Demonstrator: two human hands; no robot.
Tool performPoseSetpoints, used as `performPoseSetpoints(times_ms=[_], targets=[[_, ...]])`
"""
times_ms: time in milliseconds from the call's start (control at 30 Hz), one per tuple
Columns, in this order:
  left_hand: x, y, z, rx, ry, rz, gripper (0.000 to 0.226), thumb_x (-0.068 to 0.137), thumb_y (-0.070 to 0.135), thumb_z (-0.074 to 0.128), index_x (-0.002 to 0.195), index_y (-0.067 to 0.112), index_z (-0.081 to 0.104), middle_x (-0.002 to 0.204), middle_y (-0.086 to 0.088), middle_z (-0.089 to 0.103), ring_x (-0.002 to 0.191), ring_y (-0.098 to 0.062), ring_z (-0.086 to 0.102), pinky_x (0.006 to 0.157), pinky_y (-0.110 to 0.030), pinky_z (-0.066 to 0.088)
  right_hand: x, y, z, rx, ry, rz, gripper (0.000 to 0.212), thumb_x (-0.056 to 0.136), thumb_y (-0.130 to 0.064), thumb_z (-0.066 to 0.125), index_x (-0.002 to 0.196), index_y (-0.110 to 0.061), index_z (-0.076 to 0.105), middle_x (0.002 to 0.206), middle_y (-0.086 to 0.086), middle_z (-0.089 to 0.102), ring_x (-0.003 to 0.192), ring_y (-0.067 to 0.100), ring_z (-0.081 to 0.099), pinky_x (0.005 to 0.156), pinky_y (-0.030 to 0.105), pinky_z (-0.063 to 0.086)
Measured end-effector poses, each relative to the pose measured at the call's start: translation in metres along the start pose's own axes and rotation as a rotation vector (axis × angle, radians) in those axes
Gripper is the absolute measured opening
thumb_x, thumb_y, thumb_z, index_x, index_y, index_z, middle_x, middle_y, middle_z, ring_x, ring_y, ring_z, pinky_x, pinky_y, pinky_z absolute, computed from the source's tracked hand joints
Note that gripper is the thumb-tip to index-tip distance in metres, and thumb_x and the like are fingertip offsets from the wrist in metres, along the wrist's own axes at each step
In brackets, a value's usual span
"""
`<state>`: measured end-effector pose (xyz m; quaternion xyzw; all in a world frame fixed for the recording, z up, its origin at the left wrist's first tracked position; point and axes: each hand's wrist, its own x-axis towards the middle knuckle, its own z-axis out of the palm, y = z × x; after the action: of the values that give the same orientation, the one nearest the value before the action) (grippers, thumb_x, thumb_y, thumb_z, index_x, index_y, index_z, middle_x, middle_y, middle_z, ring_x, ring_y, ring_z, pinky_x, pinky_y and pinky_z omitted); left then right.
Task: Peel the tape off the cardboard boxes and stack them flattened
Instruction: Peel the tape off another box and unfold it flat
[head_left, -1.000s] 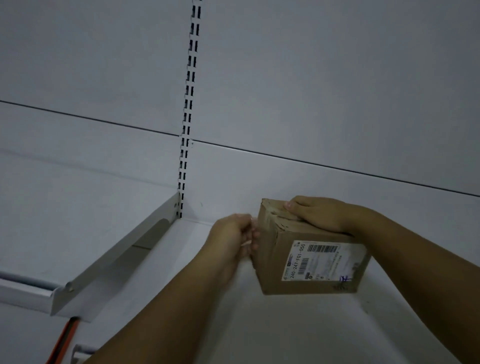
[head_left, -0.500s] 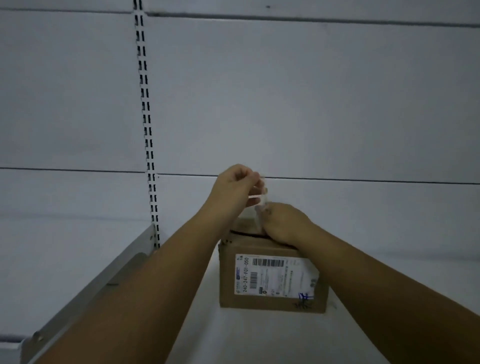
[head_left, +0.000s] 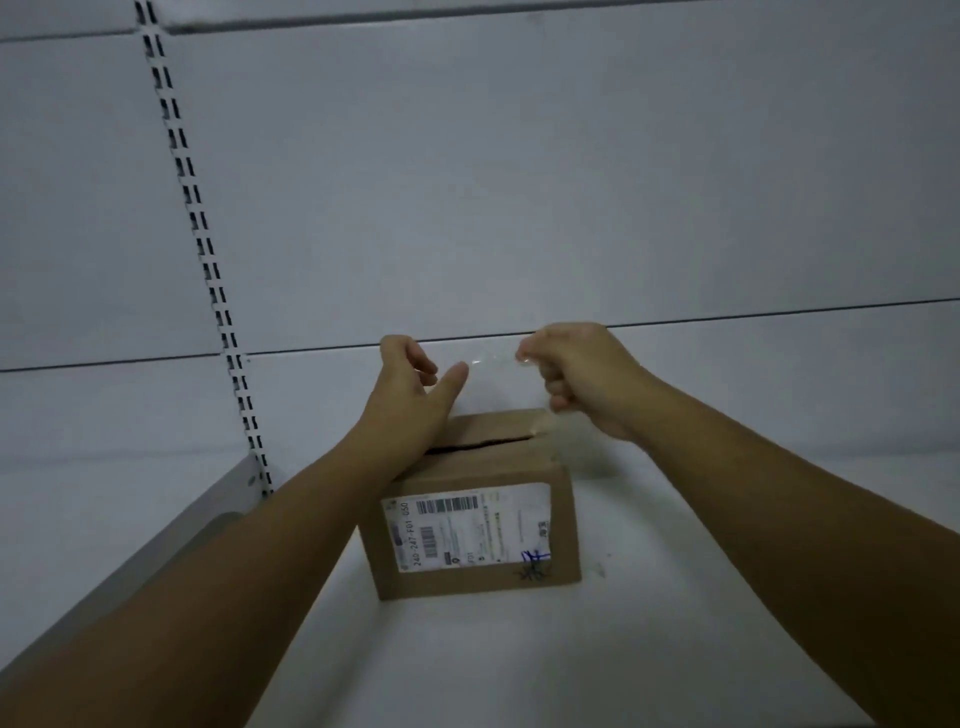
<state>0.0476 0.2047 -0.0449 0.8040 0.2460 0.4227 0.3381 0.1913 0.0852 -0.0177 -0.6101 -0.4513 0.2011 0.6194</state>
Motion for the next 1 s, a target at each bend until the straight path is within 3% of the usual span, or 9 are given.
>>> performPoseSetpoints(times_ms=[100,267,367,467,600,667,800,867,1000], targets=[[-0.003,0.002,0.009,0.307,-0.310,0.044,0.040,0.086,0.052,0.051,0.117,0.033,0.036,0.106,0.007,0.057,0.095,-0.009,0.056,0.083,-0.027,0.045,-0.003,0.020,-0.050,0.046,-0.048,0.109,0.019,0.088,-0.027,0.059,0.076,-0.014,0.057,0.052,-0.004,0.034,0.041,0.010,0.027,0.038,0.019,0.026],[0.000,0.010,0.020,0.564,-0.456,0.049,0.027,0.087,0.055,0.048,0.105,0.037,0.057,0.101,0.009,0.066,0.088,-0.006,0.060,0.078,-0.026,0.048,-0.035,0.097,-0.089,-0.707,-0.326,0.044,0.031,0.078,-0.056,0.062,0.080,-0.027,0.072,0.077,-0.012,0.068,0.069,0.004,0.060,0.065,0.021,0.048],[0.000,0.014,0.022,0.740,-0.306,0.194,0.028,0.088,0.048,0.050,0.105,0.031,0.064,0.106,0.007,0.064,0.096,-0.009,0.055,0.083,-0.027,0.042,-0.045,0.120,-0.109,-0.477,-0.251,0.054,0.024,0.081,-0.041,0.066,0.064,-0.025,0.073,0.050,-0.007,0.056,0.047,0.007,0.047,0.051,0.021,0.037],[-0.003,0.023,0.026,0.936,-0.225,0.398,0.026,0.091,0.040,0.051,0.105,0.026,0.066,0.104,0.005,0.065,0.093,-0.011,0.053,0.081,-0.029,0.042,-0.040,0.123,-0.122,0.107,-0.108,0.111,0.027,0.089,-0.021,0.058,0.068,-0.014,0.073,0.047,-0.006,0.034,0.042,0.011,0.028,0.042,0.020,0.026],[-0.006,0.052,0.046,0.696,-0.111,0.451,0.019,0.089,0.030,0.055,0.105,0.030,0.065,0.104,0.011,0.064,0.088,-0.004,0.052,0.071,-0.018,0.037,-0.035,0.112,-0.125,0.615,-0.032,0.117,0.013,0.081,-0.011,0.057,0.081,-0.007,0.069,0.052,-0.002,0.039,0.042,0.011,0.036,0.043,0.020,0.030],[-0.004,0.072,0.072,0.552,-0.236,0.421,0.030,0.084,0.037,0.062,0.114,0.037,0.058,0.112,0.015,0.058,0.098,-0.004,0.053,0.075,-0.011,0.037,-0.035,0.109,-0.123,0.809,-0.046,0.115,0.017,0.068,-0.011,0.063,0.084,-0.006,0.065,0.059,0.004,0.049,0.050,0.015,0.047,0.047,0.023,0.039],[0.000,0.098,0.140,0.787,-0.810,0.329,0.094,0.074,0.040,0.074,0.145,0.035,0.013,0.147,0.004,0.035,0.131,-0.017,0.035,0.098,-0.022,0.028,-0.036,0.106,-0.127,0.985,0.009,0.152,0.011,0.076,-0.001,0.055,0.086,-0.004,0.058,0.066,0.012,0.063,0.059,0.021,0.064,0.055,0.028,0.055],[0.007,0.108,0.166,0.797,-0.868,0.334,0.098,0.075,0.033,0.074,0.146,0.034,0.006,0.139,-0.004,0.046,0.119,-0.020,0.047,0.093,-0.026,0.036,-0.037,0.104,-0.141,1.037,0.101,0.134,0.007,0.087,0.000,0.050,0.088,-0.001,0.057,0.071,0.015,0.069,0.067,0.022,0.070,0.060,0.028,0.057],[0.036,0.144,0.195,0.440,-0.909,0.308,0.067,0.078,0.017,0.071,0.133,0.030,0.036,0.083,0.003,0.070,0.066,0.000,0.058,0.063,-0.016,0.045,-0.049,0.088,-0.192,0.907,0.293,-0.001,0.008,0.092,-0.007,0.054,0.092,0.000,0.058,0.082,0.016,0.072,0.082,0.025,0.072,0.066,0.028,0.057]])
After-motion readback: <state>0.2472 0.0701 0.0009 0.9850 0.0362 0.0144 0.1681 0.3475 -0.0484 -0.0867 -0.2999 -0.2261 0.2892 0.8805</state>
